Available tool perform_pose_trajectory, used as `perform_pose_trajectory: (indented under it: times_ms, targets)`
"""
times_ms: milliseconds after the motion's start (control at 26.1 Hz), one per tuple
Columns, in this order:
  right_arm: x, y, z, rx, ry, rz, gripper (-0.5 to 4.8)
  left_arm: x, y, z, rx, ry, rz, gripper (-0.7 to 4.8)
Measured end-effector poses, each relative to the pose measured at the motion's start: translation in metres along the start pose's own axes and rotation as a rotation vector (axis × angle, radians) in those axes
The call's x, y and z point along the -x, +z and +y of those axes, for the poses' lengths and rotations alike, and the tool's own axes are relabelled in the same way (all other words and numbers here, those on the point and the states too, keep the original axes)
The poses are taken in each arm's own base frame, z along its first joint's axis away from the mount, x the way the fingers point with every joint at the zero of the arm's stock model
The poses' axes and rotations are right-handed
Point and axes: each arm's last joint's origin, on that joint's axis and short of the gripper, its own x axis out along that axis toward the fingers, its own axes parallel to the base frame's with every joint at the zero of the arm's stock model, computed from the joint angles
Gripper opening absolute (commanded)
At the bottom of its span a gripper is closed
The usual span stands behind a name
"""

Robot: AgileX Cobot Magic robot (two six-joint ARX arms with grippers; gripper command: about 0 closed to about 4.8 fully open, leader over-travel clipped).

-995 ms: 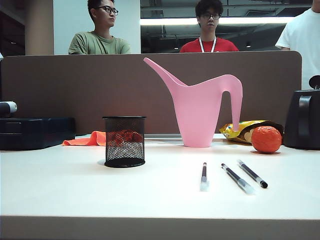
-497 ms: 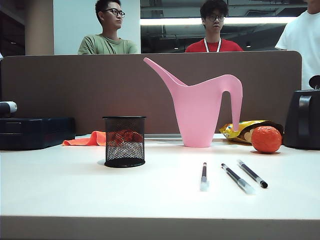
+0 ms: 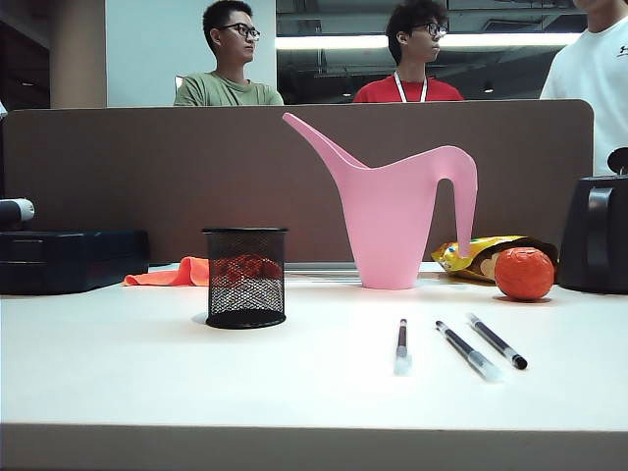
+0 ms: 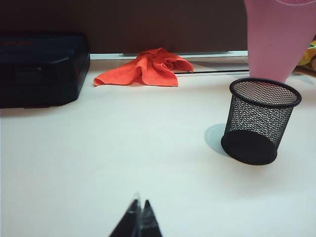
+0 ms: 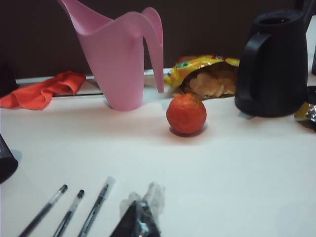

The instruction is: Pick up a few water-based pens and put them in the pen basket.

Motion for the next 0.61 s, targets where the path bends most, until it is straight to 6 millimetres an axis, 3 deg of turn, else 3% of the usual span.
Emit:
perform_pose_trajectory:
  times_ms: [191, 344, 612]
  targets:
    - [0.011, 0.025, 0.005, -0.005, -0.004, 0.005, -0.06, 0.000, 0.000, -0.001, 0.000, -0.047, -0.001, -0.04]
    - [0.013, 0.036, 0.007, -0.061, -0.020, 0.112, -0.06, 0.000, 0.000, -0.005, 0.000, -0.162, -0.004, -0.04]
    - [-0.005, 0.048, 0.008, -0.177, 0.030, 0.284, -0.06, 0.001, 0.000, -0.007, 0.000, -0.251, -0.006, -0.04]
